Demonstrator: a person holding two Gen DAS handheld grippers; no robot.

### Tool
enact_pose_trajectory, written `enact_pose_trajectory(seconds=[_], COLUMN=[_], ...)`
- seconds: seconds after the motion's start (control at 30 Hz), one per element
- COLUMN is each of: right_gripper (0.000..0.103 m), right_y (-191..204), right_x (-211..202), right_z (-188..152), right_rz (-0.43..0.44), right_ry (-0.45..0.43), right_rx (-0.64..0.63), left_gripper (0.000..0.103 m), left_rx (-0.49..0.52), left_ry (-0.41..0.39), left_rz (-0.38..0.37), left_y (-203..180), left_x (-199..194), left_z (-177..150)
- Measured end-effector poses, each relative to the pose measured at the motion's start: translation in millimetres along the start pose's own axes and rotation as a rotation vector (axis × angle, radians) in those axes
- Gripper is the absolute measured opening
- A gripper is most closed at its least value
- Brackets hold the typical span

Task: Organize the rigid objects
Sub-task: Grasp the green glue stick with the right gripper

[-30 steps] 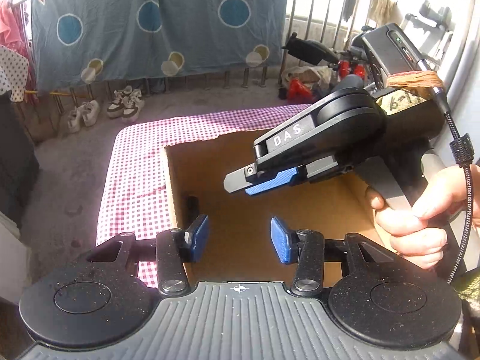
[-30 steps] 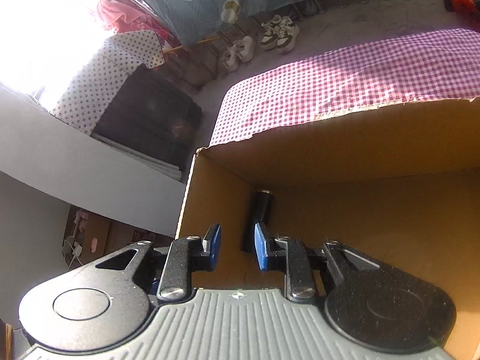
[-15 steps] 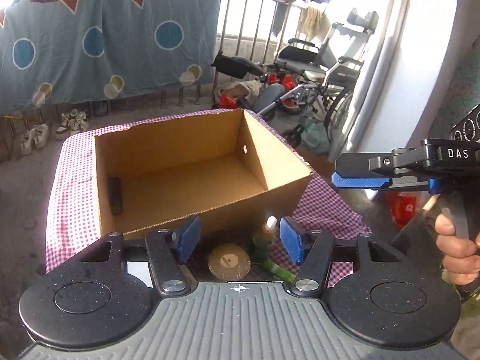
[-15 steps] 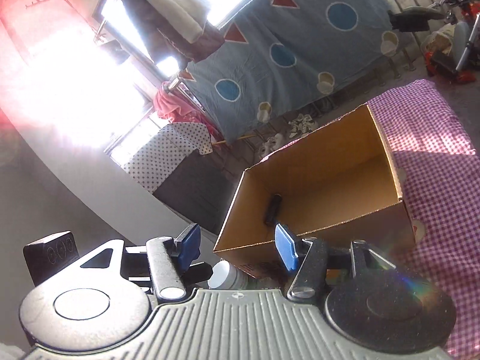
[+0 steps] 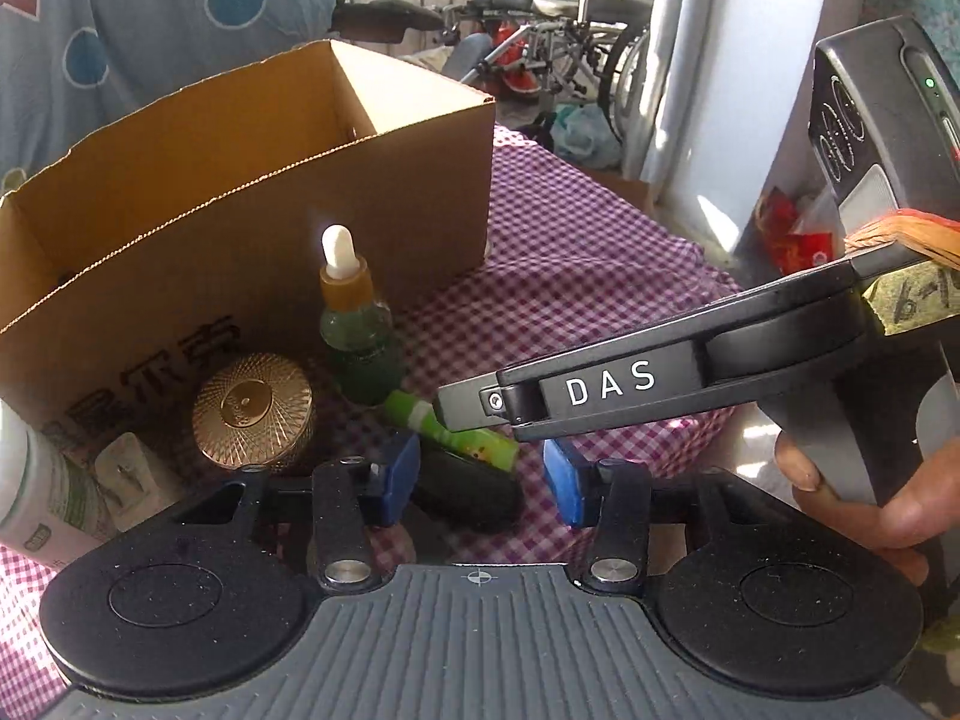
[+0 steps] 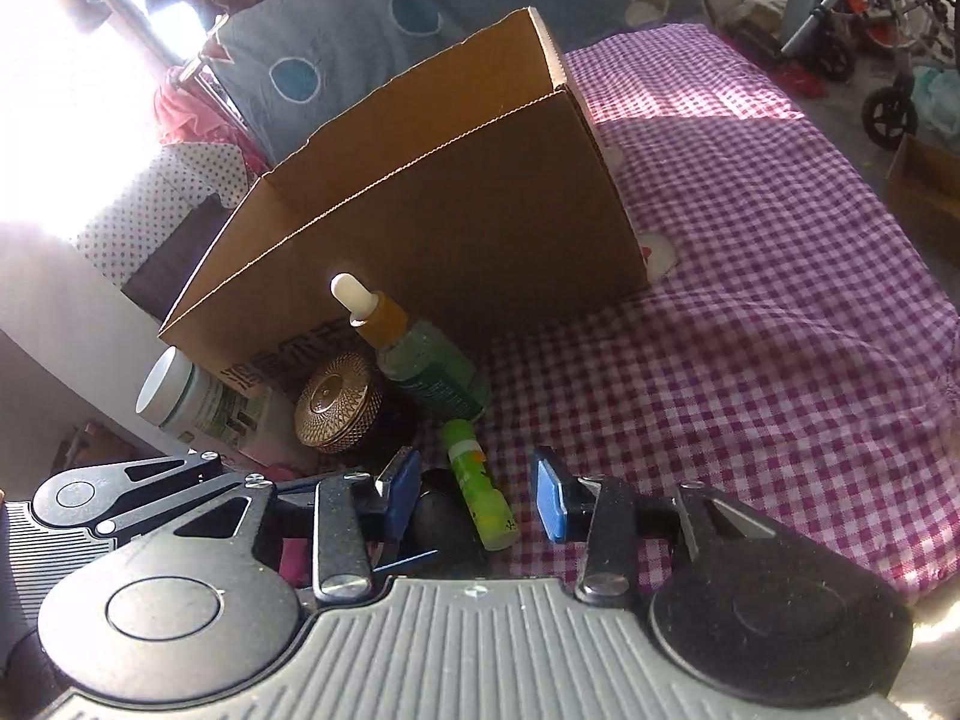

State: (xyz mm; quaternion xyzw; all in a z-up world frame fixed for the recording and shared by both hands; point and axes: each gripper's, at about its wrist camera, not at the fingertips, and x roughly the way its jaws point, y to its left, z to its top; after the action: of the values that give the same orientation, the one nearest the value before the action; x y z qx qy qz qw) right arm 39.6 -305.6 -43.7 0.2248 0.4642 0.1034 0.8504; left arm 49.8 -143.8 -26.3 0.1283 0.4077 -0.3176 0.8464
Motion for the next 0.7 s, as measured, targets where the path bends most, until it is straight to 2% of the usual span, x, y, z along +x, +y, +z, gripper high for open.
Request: enact_pose_trajectory(seconds=[0.17, 0.23, 0.37, 0.53, 0.7], right_gripper=[0.030, 0.022, 0.018, 0.016, 0.015], right_y=[6, 9, 8, -9, -36], right_x=[22, 26, 29, 16, 0], right_z=[7, 8, 10, 9, 3], right_rz=[-0.003, -0.012, -0.013, -0.023, 0.000], right_ry=[0.066, 0.073, 0.081, 0.067, 0.049], right_rx=[-0.073, -0.101, -0.105, -0.029, 0.115], left_gripper=[0.041, 0.041, 0.041, 0.041, 0.042], left_rx=[0.001, 0.001, -0.004, -0.008, 0.006], left_ry=[0.022, 0.028, 0.038, 0.045, 0.066], left_rz=[0.000, 0.001, -0.006, -0.036, -0.080], left_y=[1, -1, -3, -5, -13], left_x=[8, 10, 14, 14, 24], left_z=[1, -3, -4, -3, 3])
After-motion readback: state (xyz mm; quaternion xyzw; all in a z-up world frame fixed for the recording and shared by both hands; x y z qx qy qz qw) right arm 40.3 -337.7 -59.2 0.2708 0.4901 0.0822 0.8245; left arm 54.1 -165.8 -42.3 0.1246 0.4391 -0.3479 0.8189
